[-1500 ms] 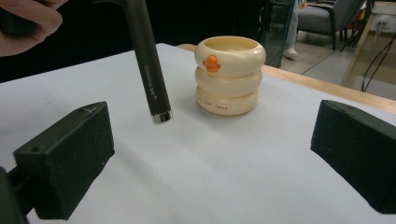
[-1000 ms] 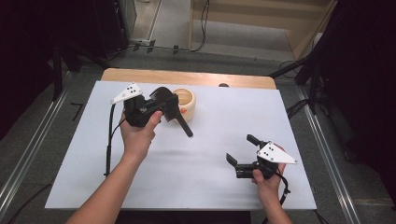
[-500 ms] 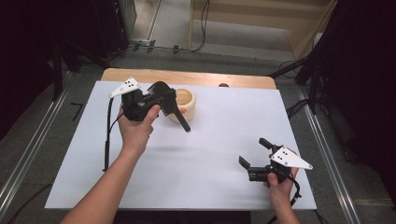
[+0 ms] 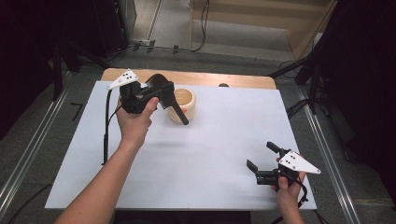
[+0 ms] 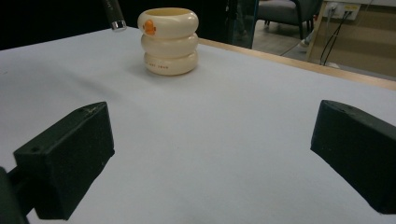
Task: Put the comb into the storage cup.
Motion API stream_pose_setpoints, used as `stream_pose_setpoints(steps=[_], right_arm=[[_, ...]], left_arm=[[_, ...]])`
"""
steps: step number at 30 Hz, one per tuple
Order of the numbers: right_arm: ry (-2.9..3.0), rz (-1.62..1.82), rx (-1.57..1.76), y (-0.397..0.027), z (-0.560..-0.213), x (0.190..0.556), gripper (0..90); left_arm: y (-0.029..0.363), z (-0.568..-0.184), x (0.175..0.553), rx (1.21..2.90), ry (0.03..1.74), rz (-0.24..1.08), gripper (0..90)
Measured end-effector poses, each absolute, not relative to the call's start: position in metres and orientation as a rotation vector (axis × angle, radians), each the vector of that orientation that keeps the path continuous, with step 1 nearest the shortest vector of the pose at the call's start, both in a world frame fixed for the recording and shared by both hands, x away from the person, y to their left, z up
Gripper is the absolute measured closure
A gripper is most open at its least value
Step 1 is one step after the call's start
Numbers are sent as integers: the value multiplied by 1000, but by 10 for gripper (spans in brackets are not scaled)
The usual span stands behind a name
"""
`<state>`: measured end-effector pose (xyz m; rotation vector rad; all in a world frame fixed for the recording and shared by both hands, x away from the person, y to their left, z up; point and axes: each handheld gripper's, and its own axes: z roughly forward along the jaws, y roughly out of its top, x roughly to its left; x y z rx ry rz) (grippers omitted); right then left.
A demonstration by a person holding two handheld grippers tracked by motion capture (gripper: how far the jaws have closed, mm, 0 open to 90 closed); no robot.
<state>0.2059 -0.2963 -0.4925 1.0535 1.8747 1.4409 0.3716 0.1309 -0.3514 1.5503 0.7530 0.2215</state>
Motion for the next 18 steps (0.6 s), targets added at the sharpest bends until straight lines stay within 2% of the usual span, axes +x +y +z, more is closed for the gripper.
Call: stream_pose_setpoints(steps=[18], right_arm=[[1861,1423,1075,-314,-498,198,0]], left_arm=[[132,-339,389,1549,762,252,845]])
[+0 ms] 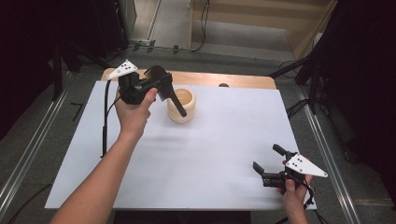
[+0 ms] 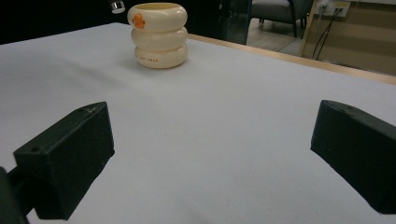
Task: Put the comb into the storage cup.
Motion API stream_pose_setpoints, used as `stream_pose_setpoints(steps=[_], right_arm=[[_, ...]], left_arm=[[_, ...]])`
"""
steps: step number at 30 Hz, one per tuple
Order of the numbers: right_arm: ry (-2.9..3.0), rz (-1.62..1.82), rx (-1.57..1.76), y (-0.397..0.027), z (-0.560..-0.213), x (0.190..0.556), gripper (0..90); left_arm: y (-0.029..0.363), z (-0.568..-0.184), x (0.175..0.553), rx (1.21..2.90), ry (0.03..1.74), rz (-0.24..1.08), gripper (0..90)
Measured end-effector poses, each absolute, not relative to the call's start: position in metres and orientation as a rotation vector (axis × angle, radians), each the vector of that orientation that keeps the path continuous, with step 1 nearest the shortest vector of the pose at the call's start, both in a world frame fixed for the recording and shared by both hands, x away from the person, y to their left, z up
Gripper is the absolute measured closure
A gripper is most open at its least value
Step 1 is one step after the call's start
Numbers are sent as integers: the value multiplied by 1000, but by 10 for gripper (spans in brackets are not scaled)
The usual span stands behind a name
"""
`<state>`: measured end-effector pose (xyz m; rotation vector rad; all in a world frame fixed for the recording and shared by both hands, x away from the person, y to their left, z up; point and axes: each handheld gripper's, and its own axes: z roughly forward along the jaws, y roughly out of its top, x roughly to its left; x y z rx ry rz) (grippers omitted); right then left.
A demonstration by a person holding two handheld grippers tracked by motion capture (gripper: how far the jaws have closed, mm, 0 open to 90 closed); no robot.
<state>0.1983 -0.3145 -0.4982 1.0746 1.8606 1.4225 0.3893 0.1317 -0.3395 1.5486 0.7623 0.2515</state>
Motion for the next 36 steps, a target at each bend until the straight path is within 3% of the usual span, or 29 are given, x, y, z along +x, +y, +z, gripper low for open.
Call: stream_pose_setpoints(steps=[36], right_arm=[[1861,1424,1103,-325,-509,198,0]], left_arm=[[134,-321,426,1539,784,300,844]])
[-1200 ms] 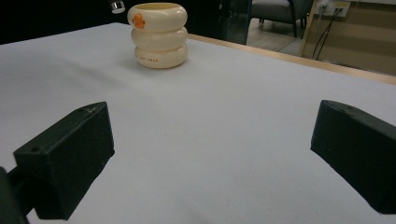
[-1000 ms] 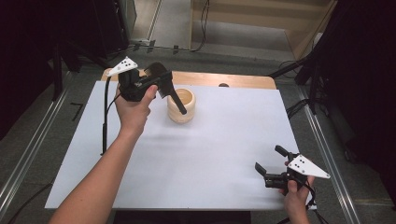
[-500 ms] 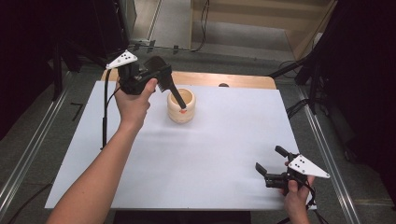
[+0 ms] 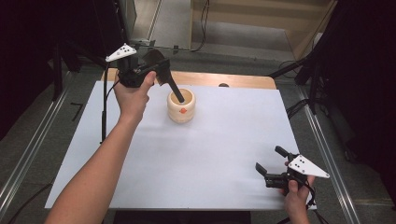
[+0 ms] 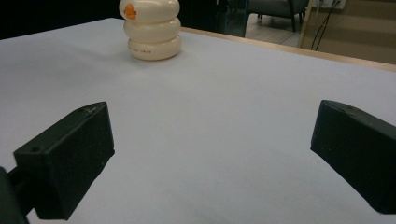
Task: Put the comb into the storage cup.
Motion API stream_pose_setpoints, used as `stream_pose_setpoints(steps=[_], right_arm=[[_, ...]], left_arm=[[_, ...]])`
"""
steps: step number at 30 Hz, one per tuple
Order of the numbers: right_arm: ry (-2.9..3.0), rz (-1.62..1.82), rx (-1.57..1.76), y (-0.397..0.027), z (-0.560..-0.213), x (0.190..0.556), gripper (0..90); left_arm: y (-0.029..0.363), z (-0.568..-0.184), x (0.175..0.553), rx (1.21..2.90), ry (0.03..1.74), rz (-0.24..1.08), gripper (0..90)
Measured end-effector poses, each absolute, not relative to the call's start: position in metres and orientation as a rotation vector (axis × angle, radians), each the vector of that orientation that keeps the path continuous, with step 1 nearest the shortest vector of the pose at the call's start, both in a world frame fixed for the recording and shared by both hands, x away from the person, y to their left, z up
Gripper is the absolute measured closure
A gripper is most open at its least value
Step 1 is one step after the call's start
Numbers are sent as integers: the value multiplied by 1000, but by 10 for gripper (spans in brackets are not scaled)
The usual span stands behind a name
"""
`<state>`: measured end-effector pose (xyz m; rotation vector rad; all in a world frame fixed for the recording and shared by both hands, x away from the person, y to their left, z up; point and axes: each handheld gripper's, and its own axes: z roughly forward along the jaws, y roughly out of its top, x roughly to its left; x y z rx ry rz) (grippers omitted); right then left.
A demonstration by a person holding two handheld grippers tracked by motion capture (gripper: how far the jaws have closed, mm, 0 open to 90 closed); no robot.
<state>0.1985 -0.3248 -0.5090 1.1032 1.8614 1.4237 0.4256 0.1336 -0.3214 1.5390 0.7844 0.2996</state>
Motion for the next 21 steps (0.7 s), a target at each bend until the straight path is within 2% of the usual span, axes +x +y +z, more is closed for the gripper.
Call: stream_pose_setpoints(steps=[21], right_arm=[[1854,1428,1104,-328,-509,198,0]], left_arm=[[127,-330,448,1542,821,333,844]])
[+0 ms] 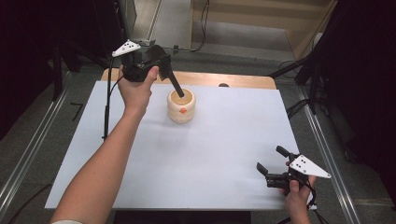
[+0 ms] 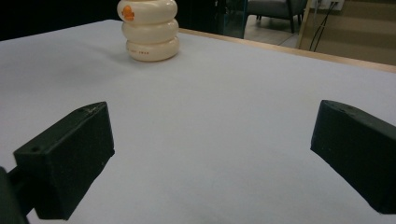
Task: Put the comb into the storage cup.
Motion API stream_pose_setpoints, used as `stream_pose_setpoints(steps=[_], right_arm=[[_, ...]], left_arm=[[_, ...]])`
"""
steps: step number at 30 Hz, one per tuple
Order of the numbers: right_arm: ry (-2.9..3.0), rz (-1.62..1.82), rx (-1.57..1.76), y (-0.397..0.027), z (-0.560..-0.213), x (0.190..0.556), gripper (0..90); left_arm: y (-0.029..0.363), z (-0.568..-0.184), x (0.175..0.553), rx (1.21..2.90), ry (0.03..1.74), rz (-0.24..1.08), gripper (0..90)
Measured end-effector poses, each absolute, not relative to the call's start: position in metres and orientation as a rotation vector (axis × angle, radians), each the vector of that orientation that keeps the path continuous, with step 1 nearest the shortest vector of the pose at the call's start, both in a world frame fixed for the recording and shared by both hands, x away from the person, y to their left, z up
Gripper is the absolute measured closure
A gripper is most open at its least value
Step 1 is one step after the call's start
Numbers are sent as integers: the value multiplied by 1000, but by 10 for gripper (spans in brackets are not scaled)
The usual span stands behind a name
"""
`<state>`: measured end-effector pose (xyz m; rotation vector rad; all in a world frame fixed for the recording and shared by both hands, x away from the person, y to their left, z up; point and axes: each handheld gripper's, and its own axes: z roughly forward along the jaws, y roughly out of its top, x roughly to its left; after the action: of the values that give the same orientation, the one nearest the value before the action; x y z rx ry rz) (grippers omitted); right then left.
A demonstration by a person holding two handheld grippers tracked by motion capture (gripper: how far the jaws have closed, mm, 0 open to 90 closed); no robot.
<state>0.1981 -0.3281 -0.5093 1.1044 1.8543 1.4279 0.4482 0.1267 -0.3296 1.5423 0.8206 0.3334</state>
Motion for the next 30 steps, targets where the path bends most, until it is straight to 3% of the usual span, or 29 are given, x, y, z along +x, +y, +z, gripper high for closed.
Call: stream_pose_setpoints(steps=[30], right_arm=[[1853,1432,1100,-328,-509,198,0]], left_arm=[[118,-366,458,1581,873,326,844]])
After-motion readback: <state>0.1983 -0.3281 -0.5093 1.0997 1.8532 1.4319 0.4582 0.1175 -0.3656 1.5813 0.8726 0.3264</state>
